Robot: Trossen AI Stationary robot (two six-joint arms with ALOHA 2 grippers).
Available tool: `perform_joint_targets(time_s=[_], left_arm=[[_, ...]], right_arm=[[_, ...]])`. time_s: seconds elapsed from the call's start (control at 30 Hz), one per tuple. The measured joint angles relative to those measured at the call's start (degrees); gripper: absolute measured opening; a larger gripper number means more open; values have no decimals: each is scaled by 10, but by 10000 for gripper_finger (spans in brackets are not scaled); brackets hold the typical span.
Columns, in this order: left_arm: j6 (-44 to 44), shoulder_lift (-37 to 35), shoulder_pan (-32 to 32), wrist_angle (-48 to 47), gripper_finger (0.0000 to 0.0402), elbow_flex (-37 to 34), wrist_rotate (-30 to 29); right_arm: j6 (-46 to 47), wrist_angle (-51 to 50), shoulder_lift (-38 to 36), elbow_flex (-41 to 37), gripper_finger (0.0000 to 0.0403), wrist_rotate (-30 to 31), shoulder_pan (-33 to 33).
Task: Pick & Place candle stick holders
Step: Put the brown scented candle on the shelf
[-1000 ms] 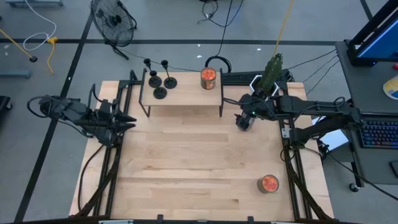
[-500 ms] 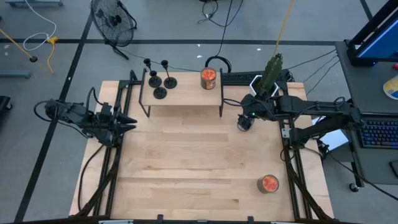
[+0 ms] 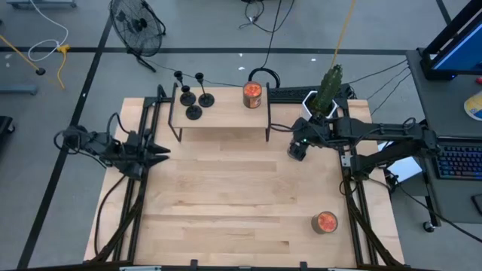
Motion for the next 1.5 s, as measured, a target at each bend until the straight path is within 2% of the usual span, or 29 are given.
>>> perform_joint_targets(time_s=[0.2,0.67,0.97,1.5], left_arm=[[30,-8,0,15,113,-30,9],[28,-8,0,75,113,-97,11],[34,-8,0,75,113,-104,10],[20,-8,0,74,113,-104,11]], right_arm=[[3,-2,0,-2,396,0,0],[1,-22,0,-2,396,0,-25],[-1,-31,0,-2,396,-105,-37],[-2,-24,2,-16,396,-43,-37]])
